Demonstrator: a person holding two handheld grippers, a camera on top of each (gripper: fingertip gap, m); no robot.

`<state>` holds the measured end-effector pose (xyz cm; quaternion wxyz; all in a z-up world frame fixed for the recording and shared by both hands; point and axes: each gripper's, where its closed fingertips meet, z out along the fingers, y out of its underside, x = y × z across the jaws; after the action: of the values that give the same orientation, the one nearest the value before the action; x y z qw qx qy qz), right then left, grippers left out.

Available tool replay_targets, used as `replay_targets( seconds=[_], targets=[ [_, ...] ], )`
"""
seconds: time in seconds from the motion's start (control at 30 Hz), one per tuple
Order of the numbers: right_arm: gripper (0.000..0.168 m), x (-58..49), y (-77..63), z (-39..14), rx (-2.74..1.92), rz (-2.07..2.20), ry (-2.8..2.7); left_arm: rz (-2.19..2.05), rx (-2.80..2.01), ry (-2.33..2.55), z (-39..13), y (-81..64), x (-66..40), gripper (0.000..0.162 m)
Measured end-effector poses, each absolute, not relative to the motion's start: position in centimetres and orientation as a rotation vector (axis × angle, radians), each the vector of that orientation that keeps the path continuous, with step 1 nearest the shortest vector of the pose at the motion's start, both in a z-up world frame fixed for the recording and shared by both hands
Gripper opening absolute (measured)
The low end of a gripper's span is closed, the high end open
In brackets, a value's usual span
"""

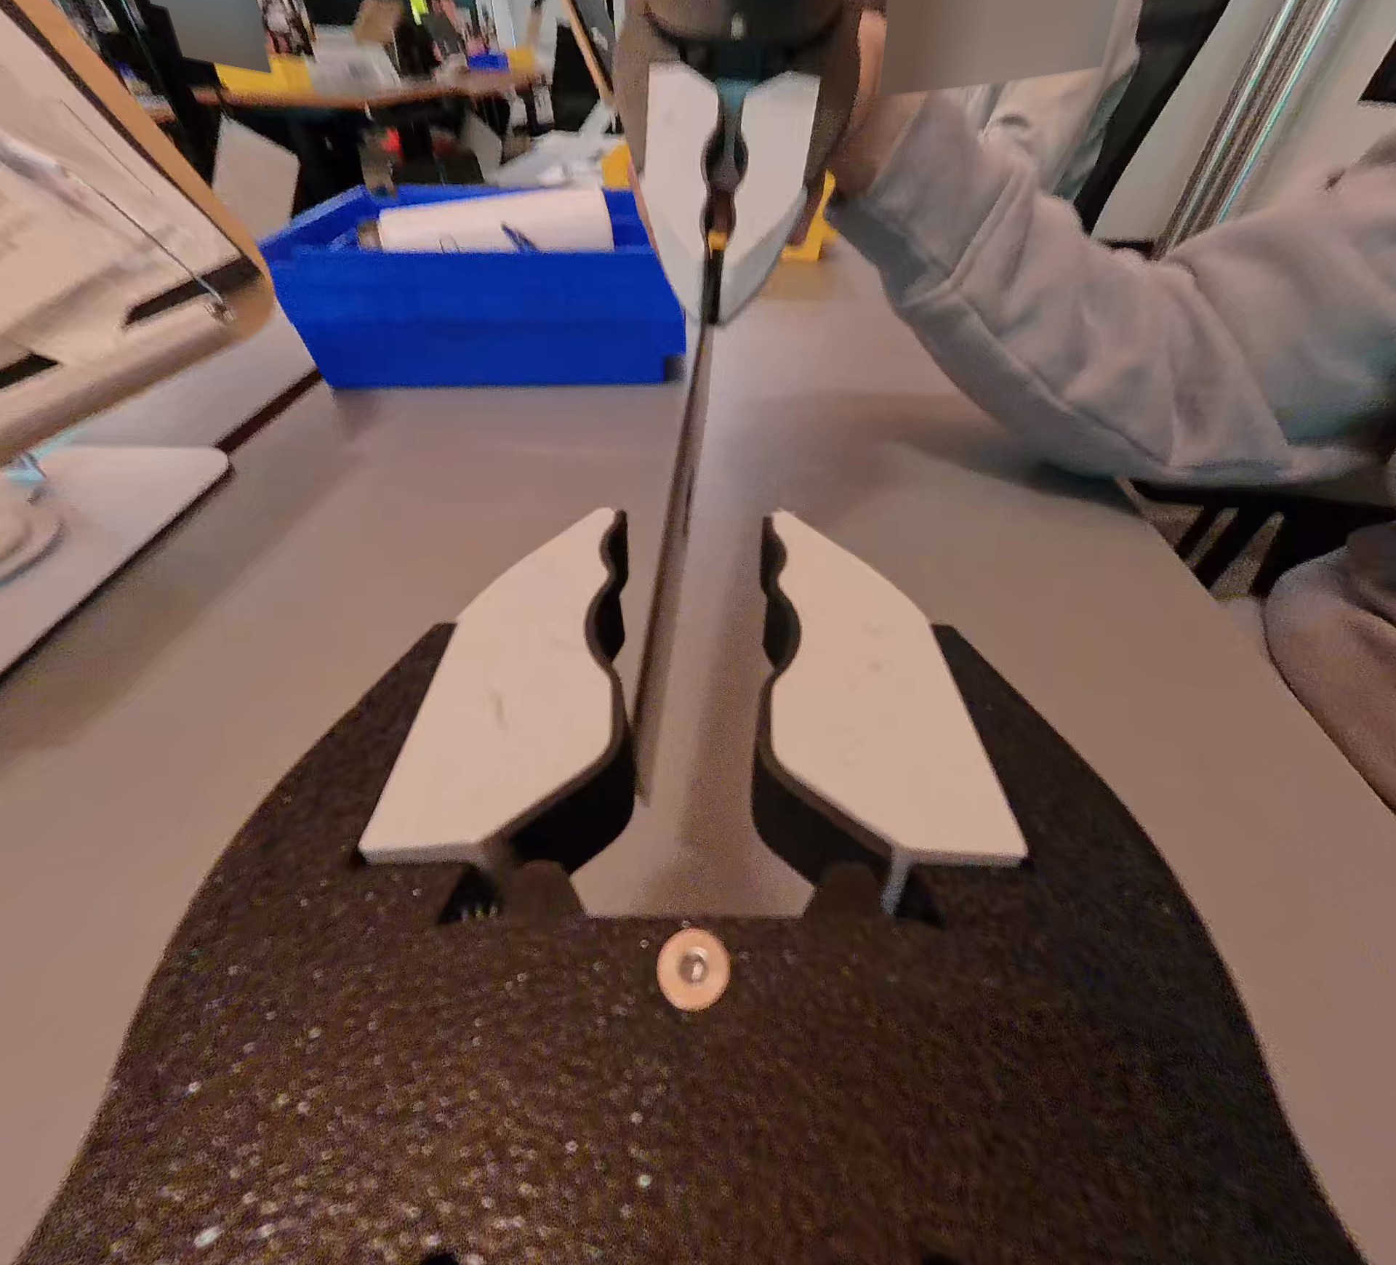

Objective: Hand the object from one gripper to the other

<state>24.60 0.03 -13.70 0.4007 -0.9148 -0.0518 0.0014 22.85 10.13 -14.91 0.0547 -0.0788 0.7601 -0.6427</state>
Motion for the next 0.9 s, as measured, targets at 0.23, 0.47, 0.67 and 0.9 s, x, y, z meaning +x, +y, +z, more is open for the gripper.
replay_targets(
  seconds=[0.23, 0.47, 0.67, 0.9],
  targets=[
    [0.004, 24.7, 0.1, -12.2, -2.236, -0.056, -0.164, -1.657, -0.189, 2.409, -17.5, 9.1, 23.6, 0.002],
    [0.05, 29.4, 0.9, -4.6, -1.726, -0.248, 0.151, -2.124, -0.391, 1.975, -11.6, 10.9, 25.3, 0.002],
    [0.063, 28.0, 5.9, -3.6, -1.535, 0.076, 0.22, -2.651, -0.461, 1.465, -6.8, 12.6, 25.0, 0.002],
    [0.002, 24.5, 10.6, -8.5, -1.832, 0.134, 0.01, -2.643, -0.425, 1.569, -8.2, 11.6, 24.8, 0.006]
  ],
)
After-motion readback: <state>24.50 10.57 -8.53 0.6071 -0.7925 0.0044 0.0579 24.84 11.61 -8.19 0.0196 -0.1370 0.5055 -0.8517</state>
